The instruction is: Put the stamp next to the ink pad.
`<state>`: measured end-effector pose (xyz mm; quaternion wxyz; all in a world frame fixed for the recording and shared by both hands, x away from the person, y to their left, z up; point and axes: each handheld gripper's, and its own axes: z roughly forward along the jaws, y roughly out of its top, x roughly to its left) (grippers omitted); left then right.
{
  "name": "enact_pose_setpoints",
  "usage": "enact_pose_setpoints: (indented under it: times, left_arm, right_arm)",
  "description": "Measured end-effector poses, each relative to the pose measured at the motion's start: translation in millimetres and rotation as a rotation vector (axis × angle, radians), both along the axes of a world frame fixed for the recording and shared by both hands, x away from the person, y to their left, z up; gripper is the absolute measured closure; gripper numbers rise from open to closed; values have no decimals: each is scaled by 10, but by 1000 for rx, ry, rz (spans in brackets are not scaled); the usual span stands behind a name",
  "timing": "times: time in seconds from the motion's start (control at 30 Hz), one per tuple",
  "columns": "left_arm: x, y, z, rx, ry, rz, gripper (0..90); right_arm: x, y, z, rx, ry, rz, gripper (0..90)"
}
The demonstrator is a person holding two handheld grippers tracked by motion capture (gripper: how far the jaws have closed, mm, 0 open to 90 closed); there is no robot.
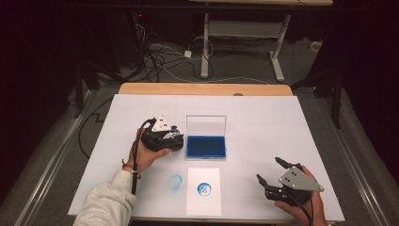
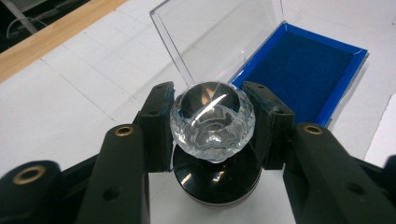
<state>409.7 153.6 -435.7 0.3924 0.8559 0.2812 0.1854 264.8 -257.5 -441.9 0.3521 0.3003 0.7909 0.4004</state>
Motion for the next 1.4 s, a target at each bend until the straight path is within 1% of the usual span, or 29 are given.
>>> enact_pose_setpoints:
  times: [0.07,0.23,0.33,0.47,0.57,0.7,0.83,0.9,1.07,1.17,1.4]
  left_arm:
    - [4,-13,-15,4,5,-3,545]
    - [18,-56,-67,33,21,-2,545]
    - [17,-69,-77,51,20,2,544]
    - [24,-69,-96,48,30,6,544]
    - [27,-81,-119,47,37,-2,544]
    - [23,-87,-120,51,33,0,540]
    - [24,-107,-156,64,50,-10,522]
    - [21,-121,-168,73,44,-7,518]
    - [19,-113,-163,63,47,-7,515]
    - [13,-111,-153,57,42,-8,499]
    - [-17,-87,-91,30,9,3,428]
  right_arm:
    - [-1,0,0,5,2,4,208]
    - [3,2,-4,0,4,7,208]
    - [-3,7,-4,-2,6,15,208]
    - [-4,13,-9,-6,11,19,208]
    - [-5,14,-8,-6,12,20,208]
    - [-6,12,-8,-6,12,21,208]
    - [-7,19,-10,-9,15,27,208]
    - [-8,21,-10,-10,16,28,208]
    - [-9,19,-8,-10,15,28,208]
    - [-9,20,-8,-12,16,30,208]
    - [-14,19,-4,-9,13,33,209]
